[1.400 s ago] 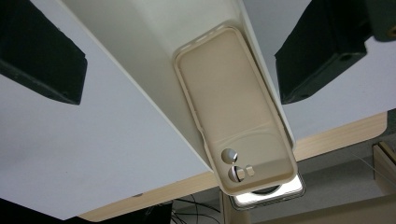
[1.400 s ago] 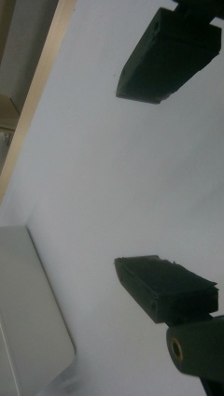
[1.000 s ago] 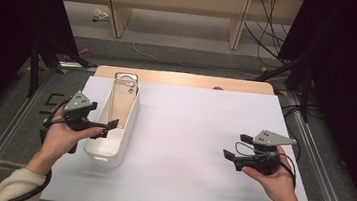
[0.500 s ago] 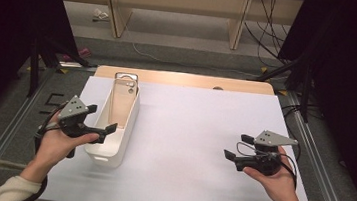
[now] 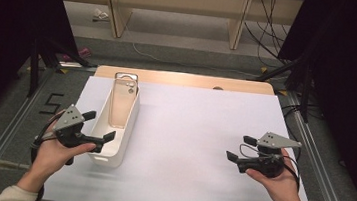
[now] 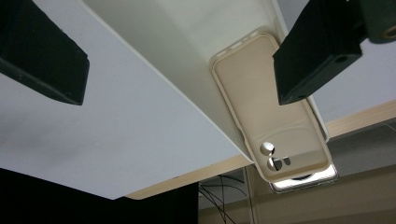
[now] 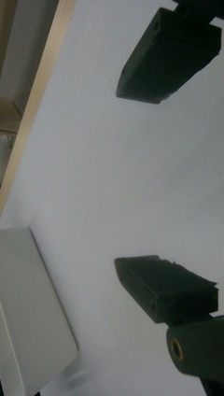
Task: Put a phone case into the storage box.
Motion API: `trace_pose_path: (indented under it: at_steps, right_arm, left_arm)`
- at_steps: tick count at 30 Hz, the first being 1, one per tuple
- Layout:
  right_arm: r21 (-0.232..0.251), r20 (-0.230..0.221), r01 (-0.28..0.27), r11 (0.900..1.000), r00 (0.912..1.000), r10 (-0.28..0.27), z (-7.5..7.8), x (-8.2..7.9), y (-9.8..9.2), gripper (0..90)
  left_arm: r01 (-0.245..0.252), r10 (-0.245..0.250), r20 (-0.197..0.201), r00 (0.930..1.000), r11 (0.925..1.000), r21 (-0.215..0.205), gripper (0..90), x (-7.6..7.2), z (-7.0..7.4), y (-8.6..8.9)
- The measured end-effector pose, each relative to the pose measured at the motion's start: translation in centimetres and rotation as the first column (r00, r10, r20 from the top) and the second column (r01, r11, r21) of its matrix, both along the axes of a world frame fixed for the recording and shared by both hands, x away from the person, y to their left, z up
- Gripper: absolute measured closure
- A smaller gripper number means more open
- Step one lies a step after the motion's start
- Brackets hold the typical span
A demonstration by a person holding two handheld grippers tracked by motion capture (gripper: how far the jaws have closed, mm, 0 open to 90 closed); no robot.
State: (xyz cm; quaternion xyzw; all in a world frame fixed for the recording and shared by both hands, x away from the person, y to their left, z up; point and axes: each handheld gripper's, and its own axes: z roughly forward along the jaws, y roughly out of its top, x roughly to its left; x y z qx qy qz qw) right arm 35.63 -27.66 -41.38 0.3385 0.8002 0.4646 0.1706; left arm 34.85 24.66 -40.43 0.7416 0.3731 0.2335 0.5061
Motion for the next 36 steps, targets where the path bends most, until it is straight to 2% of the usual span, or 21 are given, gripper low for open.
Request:
trace_pose_path:
  at_steps: [10, 17, 36]
  right_arm:
    - [0.005, -0.003, 0.004, 1.000, 1.0000, -0.004, 0.0, -0.9, -0.5, 16.1]
    - [0.007, -0.002, 0.002, 1.000, 1.0000, -0.002, 0.0, -1.0, -0.5, 16.1]
    - [-0.004, -0.004, -0.008, 1.000, 1.0000, 0.008, -0.2, -0.9, -0.1, 16.1]
  left_arm:
    - [-0.021, 0.022, 0.047, 0.9987, 0.9995, -0.026, 2.6, -0.8, -0.7, 0.7]
    - [-0.020, 0.021, 0.051, 0.9985, 0.9993, -0.030, 2.3, -1.1, -0.9, 0.6]
    - [-0.019, 0.019, 0.048, 0.9987, 0.9998, -0.004, 2.5, -1.0, -1.0, 0.1]
